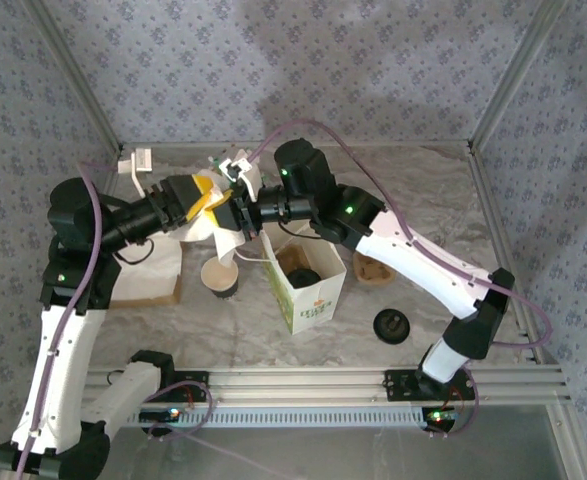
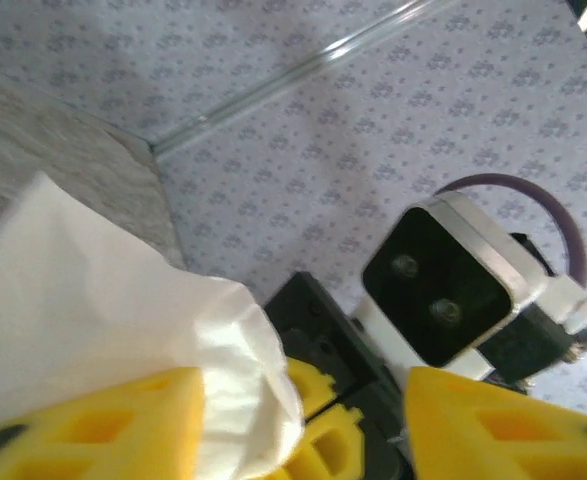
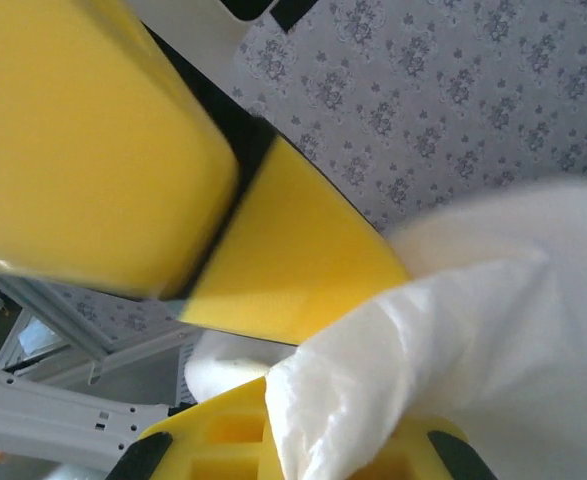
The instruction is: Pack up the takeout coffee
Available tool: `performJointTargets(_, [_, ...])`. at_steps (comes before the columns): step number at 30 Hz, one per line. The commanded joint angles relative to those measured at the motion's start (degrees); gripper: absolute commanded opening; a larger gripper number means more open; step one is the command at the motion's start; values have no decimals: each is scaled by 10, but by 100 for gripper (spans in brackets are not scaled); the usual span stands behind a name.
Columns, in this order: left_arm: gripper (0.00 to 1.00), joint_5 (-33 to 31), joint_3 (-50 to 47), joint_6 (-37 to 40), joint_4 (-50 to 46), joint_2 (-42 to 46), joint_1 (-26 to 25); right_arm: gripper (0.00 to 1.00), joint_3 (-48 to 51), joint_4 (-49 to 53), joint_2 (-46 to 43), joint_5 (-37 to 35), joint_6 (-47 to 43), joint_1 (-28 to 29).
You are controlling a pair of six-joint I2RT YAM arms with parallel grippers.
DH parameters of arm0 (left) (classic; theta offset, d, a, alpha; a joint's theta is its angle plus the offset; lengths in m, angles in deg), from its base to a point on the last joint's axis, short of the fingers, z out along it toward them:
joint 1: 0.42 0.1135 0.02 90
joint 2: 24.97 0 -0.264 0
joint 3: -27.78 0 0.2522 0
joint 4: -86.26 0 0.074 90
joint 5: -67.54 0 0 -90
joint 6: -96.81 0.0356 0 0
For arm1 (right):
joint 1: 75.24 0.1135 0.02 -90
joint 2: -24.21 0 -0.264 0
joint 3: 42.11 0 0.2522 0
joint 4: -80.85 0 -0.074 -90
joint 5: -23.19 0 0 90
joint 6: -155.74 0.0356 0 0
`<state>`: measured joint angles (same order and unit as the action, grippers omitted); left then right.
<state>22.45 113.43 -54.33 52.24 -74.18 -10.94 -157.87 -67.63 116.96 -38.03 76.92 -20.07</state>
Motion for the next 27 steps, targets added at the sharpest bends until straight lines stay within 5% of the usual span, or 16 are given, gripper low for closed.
performJointTargets(1, [78,-74,34,48,-67,12,2,0,4,-16,-50,-34,14,7])
performJointTargets(4, [99,-113,65,88,-122,17,2,0,6,9,-72,-73,15,7])
performJointTargets(15, [100,-202,66,192,-242,37,1,0,71,93,-172,-217,24,-6])
performJointTargets(27, [99,-274,24,236,-307,56,-52,0,59,251,-162,-376,-18,-5])
